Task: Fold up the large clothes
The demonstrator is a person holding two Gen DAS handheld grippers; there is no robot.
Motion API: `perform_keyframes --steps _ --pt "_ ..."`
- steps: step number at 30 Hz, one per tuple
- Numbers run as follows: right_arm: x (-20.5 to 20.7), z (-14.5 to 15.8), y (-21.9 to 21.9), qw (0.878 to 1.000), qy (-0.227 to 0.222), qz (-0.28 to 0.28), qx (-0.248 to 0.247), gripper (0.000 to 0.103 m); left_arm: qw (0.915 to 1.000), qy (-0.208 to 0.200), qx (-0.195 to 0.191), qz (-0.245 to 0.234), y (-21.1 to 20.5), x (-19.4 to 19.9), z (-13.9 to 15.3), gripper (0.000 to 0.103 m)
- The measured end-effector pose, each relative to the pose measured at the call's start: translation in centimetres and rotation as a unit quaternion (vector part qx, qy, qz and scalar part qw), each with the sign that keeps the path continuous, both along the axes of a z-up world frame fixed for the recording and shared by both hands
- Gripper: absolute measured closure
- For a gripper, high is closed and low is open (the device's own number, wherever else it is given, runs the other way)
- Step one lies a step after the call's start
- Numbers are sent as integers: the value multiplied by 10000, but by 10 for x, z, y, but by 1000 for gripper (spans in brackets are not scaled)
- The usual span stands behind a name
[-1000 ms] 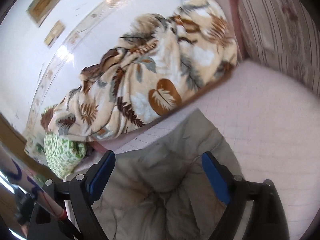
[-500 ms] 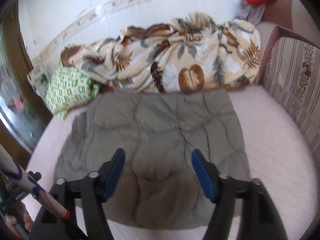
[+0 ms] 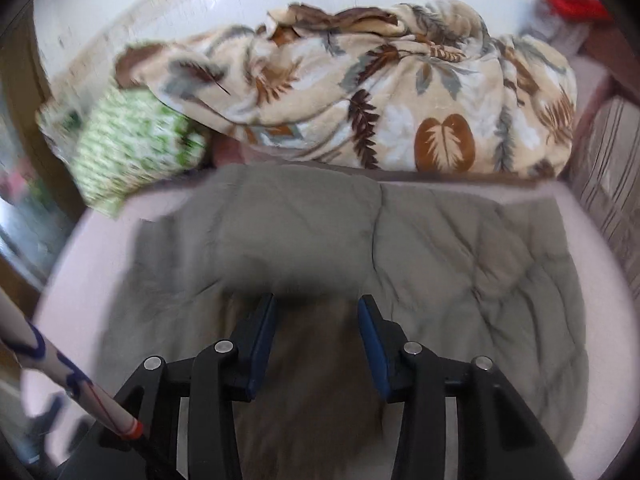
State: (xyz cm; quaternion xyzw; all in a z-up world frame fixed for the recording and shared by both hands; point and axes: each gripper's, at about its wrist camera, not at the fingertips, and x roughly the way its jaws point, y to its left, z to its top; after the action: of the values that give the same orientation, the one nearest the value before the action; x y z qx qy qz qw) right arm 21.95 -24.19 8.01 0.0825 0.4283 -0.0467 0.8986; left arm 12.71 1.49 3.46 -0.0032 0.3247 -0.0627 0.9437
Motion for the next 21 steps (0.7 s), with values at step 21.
perform_keyframes --steps 21 --pt "56 -9 15 9995 -273 -170 -61 55 9960 480 -543 521 50 14 -3 31"
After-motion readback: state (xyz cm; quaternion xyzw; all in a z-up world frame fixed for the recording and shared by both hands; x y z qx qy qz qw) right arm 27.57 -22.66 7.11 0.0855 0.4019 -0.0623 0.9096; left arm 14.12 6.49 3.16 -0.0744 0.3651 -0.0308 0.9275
